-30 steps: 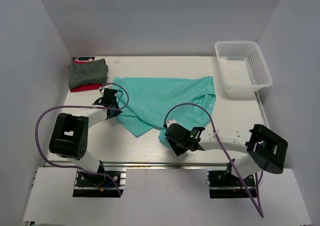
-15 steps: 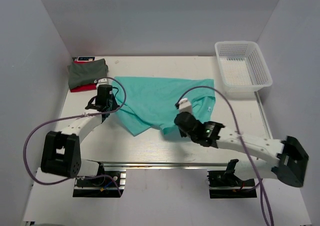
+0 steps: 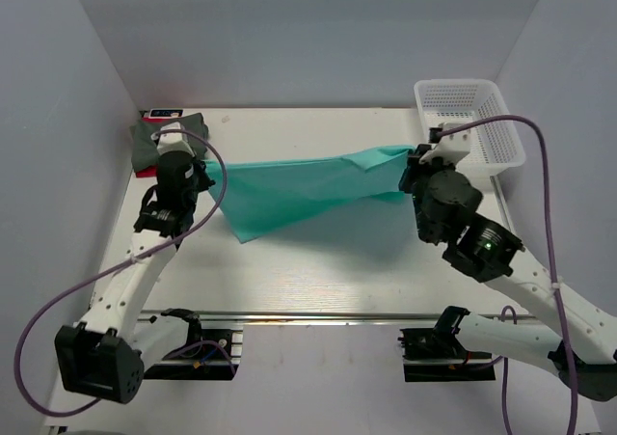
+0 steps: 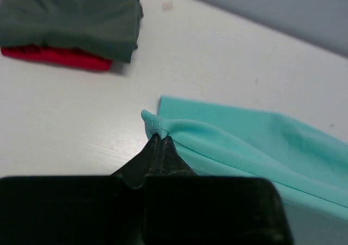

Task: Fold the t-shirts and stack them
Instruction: Flatten out the tshirt

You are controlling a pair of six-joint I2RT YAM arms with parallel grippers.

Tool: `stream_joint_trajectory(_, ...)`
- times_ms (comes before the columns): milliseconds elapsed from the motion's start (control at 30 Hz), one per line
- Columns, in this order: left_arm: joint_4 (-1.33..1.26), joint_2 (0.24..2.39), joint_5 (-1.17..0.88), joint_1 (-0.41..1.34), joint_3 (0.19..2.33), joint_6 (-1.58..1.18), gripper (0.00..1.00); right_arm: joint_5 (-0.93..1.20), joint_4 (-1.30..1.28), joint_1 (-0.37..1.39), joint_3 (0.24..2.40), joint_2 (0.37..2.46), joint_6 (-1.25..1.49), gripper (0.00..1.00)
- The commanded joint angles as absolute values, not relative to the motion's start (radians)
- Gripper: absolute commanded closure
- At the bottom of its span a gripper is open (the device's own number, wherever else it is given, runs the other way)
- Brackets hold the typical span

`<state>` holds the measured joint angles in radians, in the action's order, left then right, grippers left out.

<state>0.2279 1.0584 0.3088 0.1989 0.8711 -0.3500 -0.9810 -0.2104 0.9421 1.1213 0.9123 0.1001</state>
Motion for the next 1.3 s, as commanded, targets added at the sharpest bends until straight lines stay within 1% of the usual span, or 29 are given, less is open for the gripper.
stream_joint_trajectory(0, 0.236, 0.96, 0.33, 0.199, 0.933, -0.308, 1.0, -1.072, -0.08, 0.931, 1.202, 0.873, -0.083, 1.0)
stream_joint_trajectory(100, 0.227, 0.887, 0.321, 0.199, 0.962, -0.308, 1.0, -1.078, -0.048, 0.925, 1.236, 0.861, -0.167, 1.0)
stream_joint_trajectory(333, 0.206, 0.761, 0.227, 0.199, 1.06, -0.276, 1.0, -1.014, -0.035, 0.931, 1.382, 0.854, -0.334, 1.0)
stream_joint_trajectory(500, 0.239, 0.727, 0.218, 0.199, 1.15, -0.276, 1.0, -0.947, -0.121, 0.93, 1.503, 0.85, -0.368, 1.0)
stream_joint_trajectory(633, 0.258, 0.684, 0.187, 0.199, 1.215, -0.276, 1.0, -0.813, -0.204, 0.933, 1.584, 0.828, -0.371, 1.0)
stream_joint_trajectory(700, 0.258, 0.669, 0.177, 0.19, 1.236, -0.276, 1.0, -0.699, -0.305, 0.931, 1.665, 0.821, -0.347, 1.0)
stream_joint_trajectory(833, 0.281, 0.649, 0.118, 0.19, 1.31, -0.265, 1.0, -0.631, -0.357, 0.931, 1.754, 0.818, -0.377, 1.0)
stream_joint_trajectory(867, 0.294, 0.649, 0.118, 0.19, 1.321, -0.265, 1.0, -0.593, -0.409, 0.93, 1.769, 0.821, -0.385, 1.0)
stream_joint_trajectory(933, 0.305, 0.64, 0.095, 0.19, 1.339, -0.265, 1.0, -0.507, -0.487, 0.931, 1.842, 0.839, -0.393, 1.0)
stream_joint_trajectory(1033, 0.314, 0.617, 0.074, 0.19, 1.362, -0.265, 1.0, -0.313, -0.567, 0.93, 1.887, 0.845, -0.377, 1.0)
stream_joint_trajectory(1267, 0.347, 0.595, 0.052, 0.181, 1.39, -0.275, 1.0, -0.249, -0.535, 0.928, 1.881, 0.793, -0.351, 1.0)
